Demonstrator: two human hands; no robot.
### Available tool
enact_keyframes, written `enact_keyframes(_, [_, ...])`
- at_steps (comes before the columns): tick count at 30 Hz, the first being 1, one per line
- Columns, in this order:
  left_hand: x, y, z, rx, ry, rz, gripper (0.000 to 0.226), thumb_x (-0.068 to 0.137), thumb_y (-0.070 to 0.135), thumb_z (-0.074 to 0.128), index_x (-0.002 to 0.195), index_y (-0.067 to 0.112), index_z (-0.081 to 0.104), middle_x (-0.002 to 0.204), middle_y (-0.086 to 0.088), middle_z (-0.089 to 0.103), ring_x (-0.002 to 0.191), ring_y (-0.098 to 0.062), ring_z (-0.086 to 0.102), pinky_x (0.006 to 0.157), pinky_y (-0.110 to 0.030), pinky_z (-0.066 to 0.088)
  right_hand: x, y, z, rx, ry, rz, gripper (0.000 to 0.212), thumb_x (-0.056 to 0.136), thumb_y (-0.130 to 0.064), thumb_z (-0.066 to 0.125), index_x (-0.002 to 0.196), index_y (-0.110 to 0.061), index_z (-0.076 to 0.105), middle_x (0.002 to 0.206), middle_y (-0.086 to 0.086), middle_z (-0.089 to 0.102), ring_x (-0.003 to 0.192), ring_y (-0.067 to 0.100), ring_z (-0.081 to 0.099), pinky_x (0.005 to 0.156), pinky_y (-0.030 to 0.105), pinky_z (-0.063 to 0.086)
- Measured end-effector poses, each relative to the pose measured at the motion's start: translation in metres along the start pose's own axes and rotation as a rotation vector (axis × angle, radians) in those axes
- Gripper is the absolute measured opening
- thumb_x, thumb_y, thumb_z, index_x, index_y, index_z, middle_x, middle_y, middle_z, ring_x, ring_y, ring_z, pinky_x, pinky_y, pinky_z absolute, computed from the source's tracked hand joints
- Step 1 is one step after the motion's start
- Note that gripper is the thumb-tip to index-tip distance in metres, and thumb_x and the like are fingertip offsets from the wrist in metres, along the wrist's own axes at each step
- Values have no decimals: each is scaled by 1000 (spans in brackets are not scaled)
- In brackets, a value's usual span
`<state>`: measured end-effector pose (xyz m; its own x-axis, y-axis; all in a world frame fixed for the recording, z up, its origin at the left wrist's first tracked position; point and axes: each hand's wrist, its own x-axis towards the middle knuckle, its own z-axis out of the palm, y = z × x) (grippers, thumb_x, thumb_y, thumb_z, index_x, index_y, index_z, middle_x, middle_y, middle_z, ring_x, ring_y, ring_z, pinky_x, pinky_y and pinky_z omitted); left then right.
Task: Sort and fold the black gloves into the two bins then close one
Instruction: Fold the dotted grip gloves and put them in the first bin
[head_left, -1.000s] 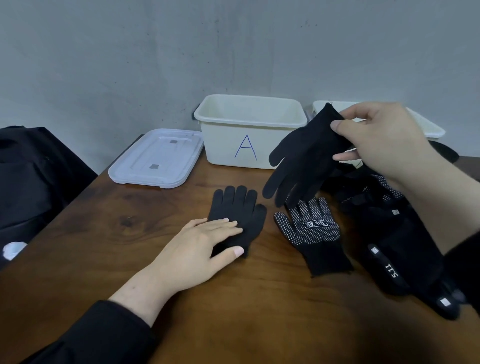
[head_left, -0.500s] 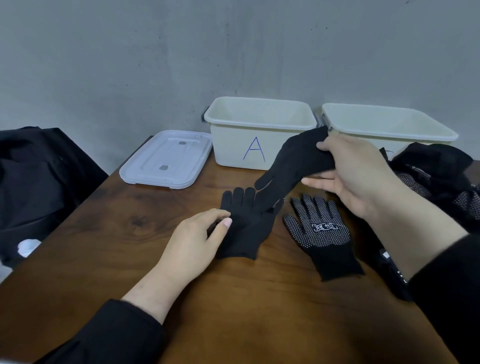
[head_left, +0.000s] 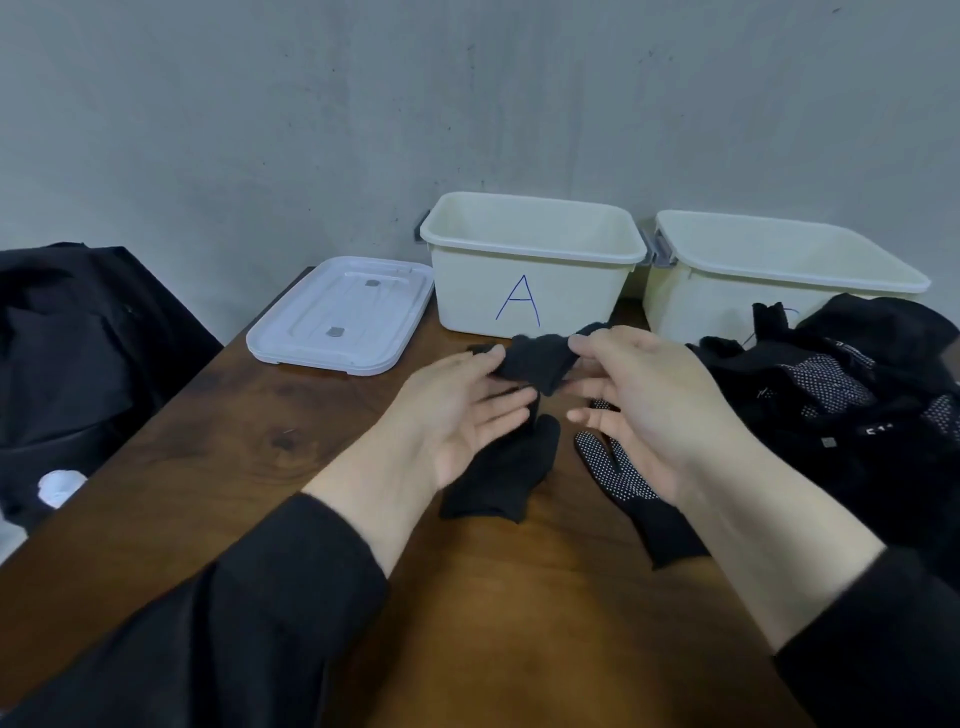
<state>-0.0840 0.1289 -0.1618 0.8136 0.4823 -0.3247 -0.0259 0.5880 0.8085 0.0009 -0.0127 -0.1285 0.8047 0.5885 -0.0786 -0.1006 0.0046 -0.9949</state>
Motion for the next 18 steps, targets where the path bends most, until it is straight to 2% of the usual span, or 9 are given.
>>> enact_keyframes(2, [14,11,5,23,15,86,40,99,5,60,138,4,52,119,-21,70,87,-28,76,72,-36,62,-1,1,2,-35,33,-11,11,93,-20,67,92,-10,68,91,14,74,72,18,66,58,29,47])
enact_keyframes(5, [22,26,5,167,1,212,36,98,-4,52,130,12,56,106,-16,72,77,-26,72,66,-34,60,-13,12,12,-13,72,23,8,94,-16,67,91,-8,66,79,8,71,60,17,61,48,25,44])
enact_keyframes(8, [18,15,-17,607,41,234,34,95,0,55,122,17,65,93,-9,72,63,-21,63,58,-31,54,-38,43,18,-58,-58,184,21,98,-22,64,90,-4,66,67,8,71,46,17,58,38,21,35])
enact_keyframes(10, [19,-5,-40,1089,111,290,28,93,16,64,116,30,66,96,1,69,76,-18,62,70,-30,52,-50,66,14,-441,-135,168,39,98,-41,62,76,-8,67,58,5,68,41,15,54,39,24,37])
enact_keyframes(11, [20,-14,-51,1267,155,328,37,93,27,68,129,34,60,105,4,64,88,-16,61,78,-29,50,-52,77,8,-715,-114,53,46,96,-50,60,67,-14,64,54,1,65,42,12,52,44,26,42])
enact_keyframes(12, [21,-22,-59,1356,201,386,51,93,36,68,141,34,52,114,7,59,98,-14,58,86,-28,48,-52,86,2,-940,-50,-118,48,95,-55,58,63,-18,60,54,-3,60,48,11,52,50,25,44])
enact_keyframes(14, [20,-30,-68,1359,239,493,60,94,43,65,149,33,44,127,8,52,114,-14,53,99,-32,45,-52,95,-5,-1091,1,-450,32,95,-51,55,74,-29,63,73,-14,58,69,6,54,64,19,44])
enact_keyframes(16, [18,-35,-69,1423,205,521,56,94,45,63,147,33,48,136,8,50,125,-14,46,110,-37,36,-51,104,-5,-1137,-86,-573,30,96,-46,51,102,-27,73,103,-17,62,94,5,56,82,24,50])
enact_keyframes(18, [18,-38,-67,1547,186,536,50,96,47,60,143,33,53,142,9,48,132,-15,41,111,-39,29,-52,113,-4,-1184,-144,-553,40,96,-46,45,115,-26,74,122,-14,64,110,9,57,92,36,51])
